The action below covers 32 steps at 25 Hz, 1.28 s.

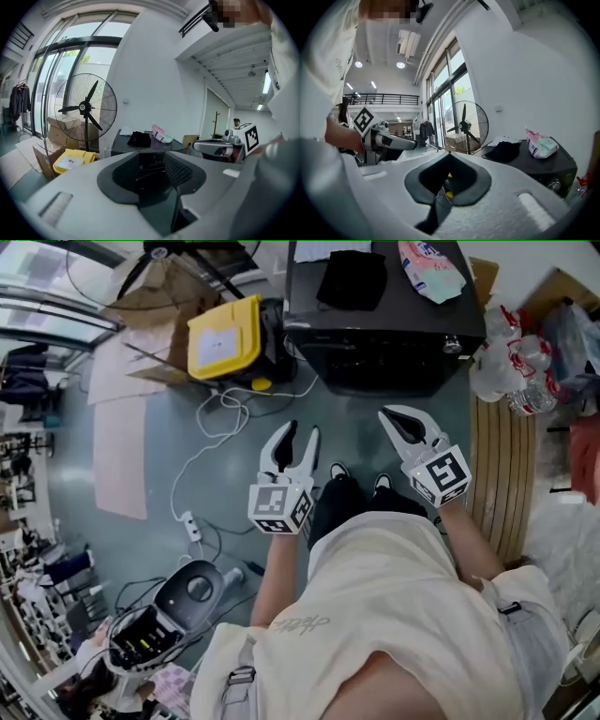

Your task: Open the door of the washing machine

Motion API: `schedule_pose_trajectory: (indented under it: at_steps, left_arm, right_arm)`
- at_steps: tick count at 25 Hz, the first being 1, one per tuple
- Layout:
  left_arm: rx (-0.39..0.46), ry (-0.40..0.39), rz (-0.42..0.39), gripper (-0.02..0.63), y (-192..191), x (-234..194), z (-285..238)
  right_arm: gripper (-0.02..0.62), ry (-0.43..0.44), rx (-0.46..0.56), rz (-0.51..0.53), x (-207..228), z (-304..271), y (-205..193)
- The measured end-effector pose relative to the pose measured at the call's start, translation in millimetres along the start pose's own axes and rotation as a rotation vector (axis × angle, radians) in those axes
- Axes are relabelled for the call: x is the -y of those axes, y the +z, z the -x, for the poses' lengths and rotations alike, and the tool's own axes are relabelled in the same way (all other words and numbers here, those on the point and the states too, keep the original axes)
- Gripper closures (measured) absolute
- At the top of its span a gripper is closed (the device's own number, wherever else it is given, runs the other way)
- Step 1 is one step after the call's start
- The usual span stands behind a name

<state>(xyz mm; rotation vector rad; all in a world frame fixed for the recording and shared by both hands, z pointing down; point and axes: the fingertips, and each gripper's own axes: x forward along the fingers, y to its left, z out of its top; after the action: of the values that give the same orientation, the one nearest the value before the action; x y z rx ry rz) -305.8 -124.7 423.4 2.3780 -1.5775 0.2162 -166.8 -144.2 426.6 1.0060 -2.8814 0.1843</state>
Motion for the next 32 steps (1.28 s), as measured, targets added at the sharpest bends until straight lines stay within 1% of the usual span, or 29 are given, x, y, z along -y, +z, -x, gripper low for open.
schedule_pose_trajectory:
  at_steps: [2, 5, 7, 10, 12, 14, 18, 21, 23, 26, 32]
  left_arm:
    - [-0.022, -0.011, 0.007, 0.423, -11, -12, -11]
    - [-0.042, -0.037, 0.013, 0.423, -21, -33, -35]
    - [-0.059, -0.059, -0.021, 0.423, -23, -43, -49]
    - [-0.088, -0.097, -0.074, 0.423, -21, -61, -67]
    - [-0.099, -0.122, -0.111, 0.423, -21, -72, -84]
    - [-0.103, -0.163, -0.116, 0.423, -25, -78, -99]
    - [-0.132, -0.243, -0.103, 0.422, -35, -92, -120]
    - [-0.167, -0.286, -0.125, 0.423, -44, -100, -138]
    - [-0.198, -0.317, -0.145, 0.422, -53, -105, -152]
    - [-0.253, -0.365, -0.151, 0.422, -68, -110, -169]
    - [-0.36, -0.405, -0.167, 0.422, -115, -120, -212]
  right_arm:
    - [0.594, -0.015, -0.001, -0.023, 5, -10, 0]
    - [0.594, -0.042, -0.019, -0.026, 14, -27, 0]
    - [0.594, -0.058, -0.037, -0.033, 20, -37, 0]
    - [0.594, -0.08, -0.037, -0.058, 28, -54, 10]
    - [0.594, -0.099, -0.044, -0.049, 38, -67, 17]
    - [0.594, -0.129, -0.048, -0.044, 47, -77, 21]
    - [0.594, -0.195, -0.036, -0.077, 58, -97, 22]
    - [0.594, -0.24, -0.042, -0.07, 66, -106, 23]
    - [0.594, -0.262, -0.05, -0.071, 69, -112, 20]
    - [0.594, -0.283, -0.064, -0.09, 71, -122, 14]
    - [0.594, -0.311, -0.084, -0.101, 83, -140, 11]
